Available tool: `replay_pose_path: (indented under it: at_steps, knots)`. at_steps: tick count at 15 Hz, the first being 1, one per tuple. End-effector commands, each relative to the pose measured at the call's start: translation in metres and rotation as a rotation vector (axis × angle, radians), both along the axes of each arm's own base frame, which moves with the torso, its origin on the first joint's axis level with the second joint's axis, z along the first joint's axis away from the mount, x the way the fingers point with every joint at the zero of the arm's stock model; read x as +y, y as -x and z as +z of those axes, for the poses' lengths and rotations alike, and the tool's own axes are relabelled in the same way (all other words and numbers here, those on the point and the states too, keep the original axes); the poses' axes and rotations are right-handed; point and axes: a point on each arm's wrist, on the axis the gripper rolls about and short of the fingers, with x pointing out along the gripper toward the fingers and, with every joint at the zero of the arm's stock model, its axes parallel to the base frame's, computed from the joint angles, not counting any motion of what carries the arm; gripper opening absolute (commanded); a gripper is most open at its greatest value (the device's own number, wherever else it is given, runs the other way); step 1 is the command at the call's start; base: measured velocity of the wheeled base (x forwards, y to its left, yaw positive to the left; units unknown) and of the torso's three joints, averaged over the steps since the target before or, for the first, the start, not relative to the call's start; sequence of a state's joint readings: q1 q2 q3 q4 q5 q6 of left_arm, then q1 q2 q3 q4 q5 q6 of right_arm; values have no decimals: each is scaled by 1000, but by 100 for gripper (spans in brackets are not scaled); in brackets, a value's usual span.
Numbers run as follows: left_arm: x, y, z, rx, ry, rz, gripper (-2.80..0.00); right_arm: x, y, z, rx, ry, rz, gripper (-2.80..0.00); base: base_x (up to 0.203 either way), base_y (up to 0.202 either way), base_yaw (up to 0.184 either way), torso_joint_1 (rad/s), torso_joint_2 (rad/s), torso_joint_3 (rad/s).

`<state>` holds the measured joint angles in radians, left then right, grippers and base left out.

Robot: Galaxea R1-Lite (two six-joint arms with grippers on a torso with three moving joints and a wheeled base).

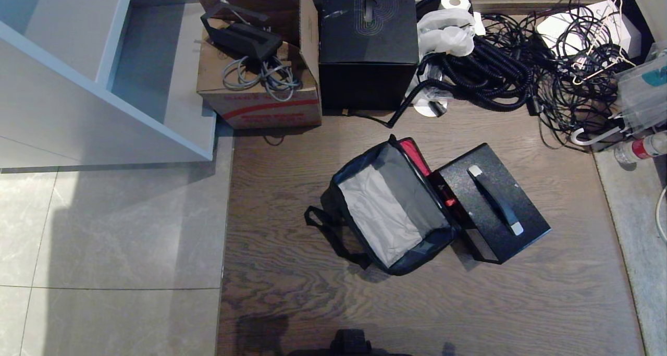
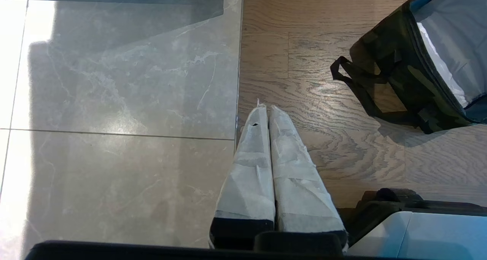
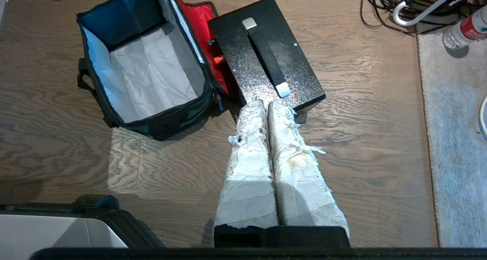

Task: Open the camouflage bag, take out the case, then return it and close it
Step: Grip the handle again

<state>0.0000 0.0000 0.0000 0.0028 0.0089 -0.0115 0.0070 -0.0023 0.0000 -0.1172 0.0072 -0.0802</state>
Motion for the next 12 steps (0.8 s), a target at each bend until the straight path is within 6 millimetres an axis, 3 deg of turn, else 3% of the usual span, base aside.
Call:
replay_pose_path:
  at_steps: [1,12]
  knots:
    - [0,0,0,0,1,0,-280,0,-4,-11,43,1,1,-280,0,0,0,0,0,0]
    - [0,0,0,0,1,0,-280,0,-4,-11,43,1,1,-280,0,0,0,0,0,0]
